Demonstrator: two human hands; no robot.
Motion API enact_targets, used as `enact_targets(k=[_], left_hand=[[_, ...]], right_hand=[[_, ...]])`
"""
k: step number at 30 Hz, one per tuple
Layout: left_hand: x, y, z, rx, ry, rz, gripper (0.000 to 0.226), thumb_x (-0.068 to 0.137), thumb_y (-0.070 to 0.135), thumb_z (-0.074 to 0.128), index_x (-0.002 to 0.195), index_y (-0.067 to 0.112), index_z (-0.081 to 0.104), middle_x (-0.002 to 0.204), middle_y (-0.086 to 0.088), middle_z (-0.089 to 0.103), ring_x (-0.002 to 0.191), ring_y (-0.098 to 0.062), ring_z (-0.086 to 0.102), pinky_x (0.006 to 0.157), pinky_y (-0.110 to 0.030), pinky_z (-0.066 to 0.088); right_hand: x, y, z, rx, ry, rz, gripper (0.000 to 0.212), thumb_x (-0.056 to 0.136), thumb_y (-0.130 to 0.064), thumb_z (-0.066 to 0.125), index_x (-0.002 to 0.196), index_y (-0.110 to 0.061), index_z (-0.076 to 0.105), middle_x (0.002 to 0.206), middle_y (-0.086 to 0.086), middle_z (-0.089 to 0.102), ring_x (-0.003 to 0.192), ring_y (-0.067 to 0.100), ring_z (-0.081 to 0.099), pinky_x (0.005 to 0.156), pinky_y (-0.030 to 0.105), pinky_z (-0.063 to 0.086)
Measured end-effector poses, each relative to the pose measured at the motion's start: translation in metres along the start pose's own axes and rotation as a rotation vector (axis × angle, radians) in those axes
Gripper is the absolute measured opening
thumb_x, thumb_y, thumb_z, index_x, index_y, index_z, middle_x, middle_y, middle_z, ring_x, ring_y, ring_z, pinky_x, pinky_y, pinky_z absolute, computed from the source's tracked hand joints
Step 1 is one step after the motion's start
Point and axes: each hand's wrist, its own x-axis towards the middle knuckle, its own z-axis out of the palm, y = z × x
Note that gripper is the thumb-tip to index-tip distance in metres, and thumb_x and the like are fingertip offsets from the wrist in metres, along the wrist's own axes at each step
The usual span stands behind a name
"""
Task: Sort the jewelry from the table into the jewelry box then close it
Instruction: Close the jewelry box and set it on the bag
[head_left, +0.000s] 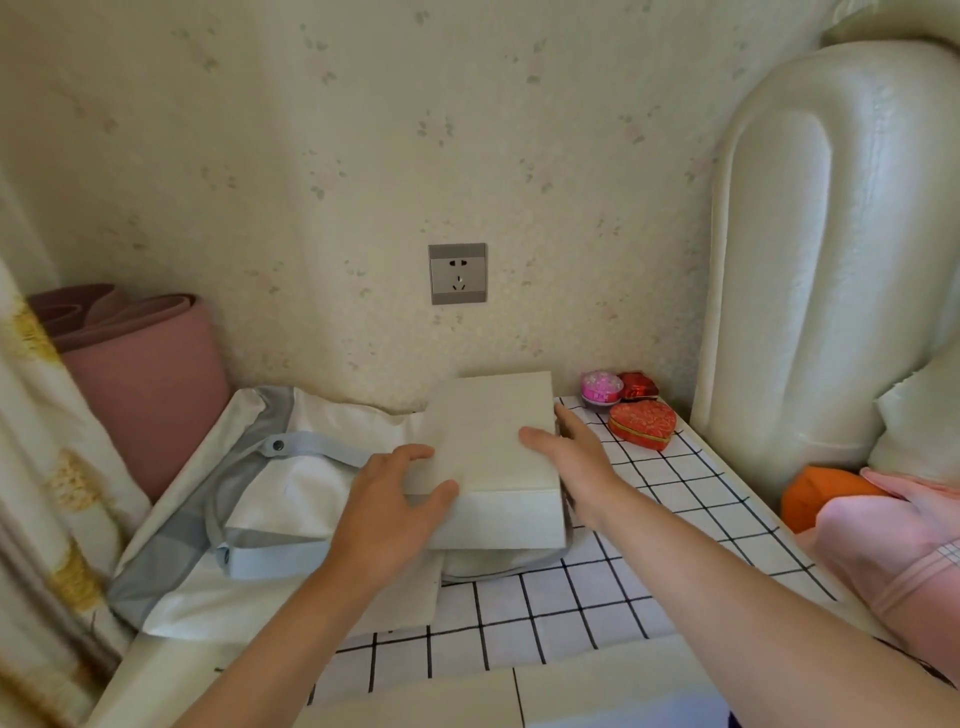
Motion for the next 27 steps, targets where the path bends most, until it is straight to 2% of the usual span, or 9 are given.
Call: enact_targets(k=[4,8,10,12,14,17,21,24,27], left_hand=[[-0.004,0.001,0.019,-0.017,-0.071,-0.002,0.037,0.087,0.048,0.064,0.122,0.043,0.05,0.117,0.014,0.045,0.112,-0.01,0.05,0.099,-0.035,0.048],[-0.002,0.003,0.028,0.005,-0.083,0.009,0.041,0.091,0.045,0.06,0.129,0.038,0.046,0.117,0.011,0.044,0.112,-0.01,0.05,0.098,-0.035,0.049],[0.001,0.005,0.03,-0.02,-0.087,-0.008,0.046,0.093,0.043,0.059,0.135,0.036,0.042,0.121,0.01,0.043,0.115,-0.01,0.051,0.099,-0.034,0.048],[0.004,0.006,0.034,-0.016,-0.113,-0.027,0.054,0.094,0.043,0.057,0.143,0.034,0.035,0.13,0.009,0.04,0.12,-0.012,0.048,0.103,-0.034,0.046],[0.006,0.007,0.038,0.037,-0.132,-0.057,0.06,0.094,0.045,0.053,0.148,0.031,0.029,0.138,0.007,0.038,0.126,-0.016,0.043,0.106,-0.036,0.042],[0.008,0.012,0.042,0.052,-0.098,-0.072,0.061,0.093,0.044,0.053,0.148,0.026,0.033,0.138,0.004,0.041,0.122,-0.016,0.045,0.105,-0.034,0.041],[0.011,0.014,0.04,0.039,-0.048,-0.057,0.055,0.092,0.041,0.057,0.142,0.024,0.044,0.131,0.003,0.052,0.112,-0.013,0.056,0.094,-0.029,0.049],[0.008,0.013,0.037,-0.042,-0.046,-0.033,0.041,0.095,0.02,0.051,0.135,0.024,0.05,0.124,0.007,0.058,0.097,-0.006,0.061,0.077,-0.019,0.048],[0.004,0.009,0.031,-0.157,-0.052,-0.05,0.042,0.093,-0.002,0.037,0.123,0.022,0.055,0.117,0.005,0.063,0.098,-0.014,0.065,0.084,-0.034,0.056]], right_hand=[[0.004,0.003,-0.029,-0.027,-0.051,0.053,0.044,0.084,-0.007,0.074,0.123,-0.025,0.064,0.112,0.006,0.074,0.099,0.027,0.073,0.091,0.047,0.057],[0.002,0.008,-0.042,-0.093,-0.051,0.092,0.032,0.086,-0.008,0.072,0.105,-0.032,0.063,0.108,0.001,0.073,0.098,0.02,0.071,0.083,0.034,0.057],[0.002,0.005,-0.045,-0.248,-0.083,0.072,0.039,0.087,-0.016,0.073,0.121,-0.029,0.061,0.118,0.0,0.07,0.101,0.015,0.069,0.084,0.031,0.055],[0.001,0.0,-0.045,-0.563,-0.047,-0.029,0.061,0.087,-0.027,0.071,0.143,-0.024,0.048,0.14,-0.001,0.056,0.12,0.015,0.06,0.102,0.034,0.048],[-0.009,-0.002,-0.039,-0.988,-0.047,-0.294,0.069,0.09,-0.036,0.066,0.151,-0.023,0.038,0.153,0.001,0.039,0.14,0.019,0.039,0.116,0.036,0.033],[-0.033,0.007,-0.021,-1.332,-0.247,-0.733,0.057,0.09,-0.044,0.053,0.143,-0.025,0.048,0.147,0.001,0.049,0.134,0.021,0.046,0.11,0.045,0.039],[-0.042,0.023,-0.007,-1.556,-0.301,-0.83,0.083,0.071,-0.066,0.056,0.139,-0.02,0.045,0.135,0.004,0.053,0.12,0.027,0.052,0.093,0.044,0.048],[-0.038,0.025,-0.012,-1.679,-0.315,-0.864,0.096,0.062,-0.054,0.076,0.143,-0.02,0.037,0.14,0.008,0.047,0.121,0.03,0.05,0.089,0.046,0.048],[-0.037,0.026,-0.021,-1.722,-0.299,-0.866,0.106,0.057,-0.051,0.082,0.147,-0.024,0.033,0.144,0.009,0.045,0.125,0.03,0.049,0.09,0.046,0.048]])
